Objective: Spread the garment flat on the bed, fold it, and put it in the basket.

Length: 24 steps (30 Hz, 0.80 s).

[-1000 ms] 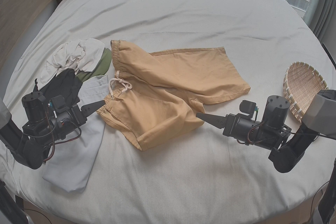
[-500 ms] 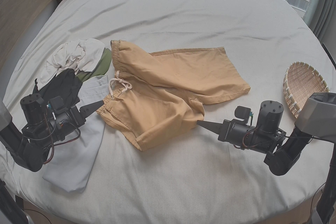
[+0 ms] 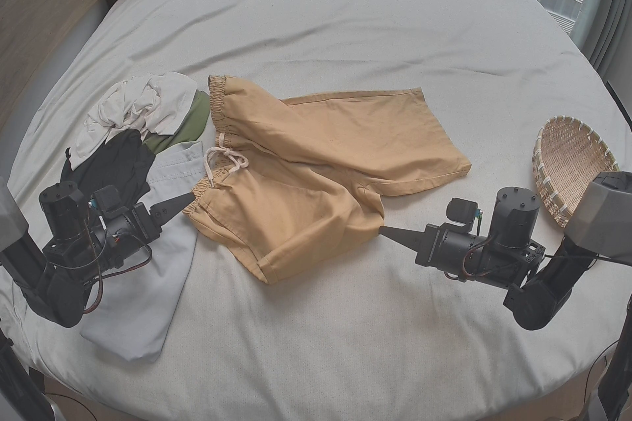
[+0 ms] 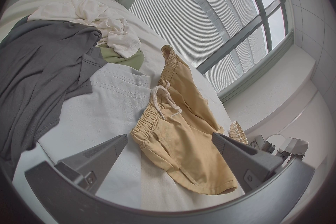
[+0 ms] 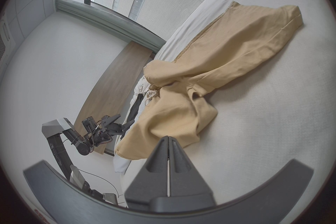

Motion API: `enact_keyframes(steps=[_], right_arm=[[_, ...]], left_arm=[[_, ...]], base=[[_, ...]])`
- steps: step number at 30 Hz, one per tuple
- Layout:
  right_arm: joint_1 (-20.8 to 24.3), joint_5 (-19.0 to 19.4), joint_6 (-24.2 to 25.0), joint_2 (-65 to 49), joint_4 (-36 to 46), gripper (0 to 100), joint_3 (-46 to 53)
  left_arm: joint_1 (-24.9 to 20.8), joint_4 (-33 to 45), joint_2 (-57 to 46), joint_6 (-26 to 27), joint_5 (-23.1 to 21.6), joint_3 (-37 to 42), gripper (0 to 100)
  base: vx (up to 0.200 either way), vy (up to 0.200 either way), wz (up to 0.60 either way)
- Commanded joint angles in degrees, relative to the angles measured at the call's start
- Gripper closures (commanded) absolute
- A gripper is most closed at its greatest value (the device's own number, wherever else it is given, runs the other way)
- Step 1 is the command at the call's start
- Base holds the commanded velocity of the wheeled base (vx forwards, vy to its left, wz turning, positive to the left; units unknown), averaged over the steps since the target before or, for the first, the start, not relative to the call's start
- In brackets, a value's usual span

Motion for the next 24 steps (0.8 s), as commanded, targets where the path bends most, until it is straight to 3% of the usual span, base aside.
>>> enact_keyframes(steps=[1,5,18,19,24], right_arm=[[-0.8,-0.1,-2.1,-0.8,2.3,0,-0.1],[-0.1,-2.9,-2.6,-0.3,2.5,0,-1.4],[1.2,-4.7,-2.5,3.9,4.6,0,-7.9],[1.3,-5.0,-2.5,4.1,4.6,100,-8.1],[2.4,-5.1,-2.3,4.2,4.6,100,-7.9]], left_arm=[[0.1,-0.8,1.1,0.0,0.0,0.5,0],[0.1,-1.4,1.8,0.0,0.0,0.7,0],[-0.5,-2.3,2.5,-0.1,0.3,0.3,0],[-0.6,-2.3,2.5,-0.1,0.4,0.3,0],[-0.8,-2.3,2.5,-0.1,0.4,0.5,0]], base=[[0.000,0.000,0.00],[0.000,0.000,0.00],[0.000,0.000,0.00],[0.000,0.000,0.00],[0.000,0.000,0.00]])
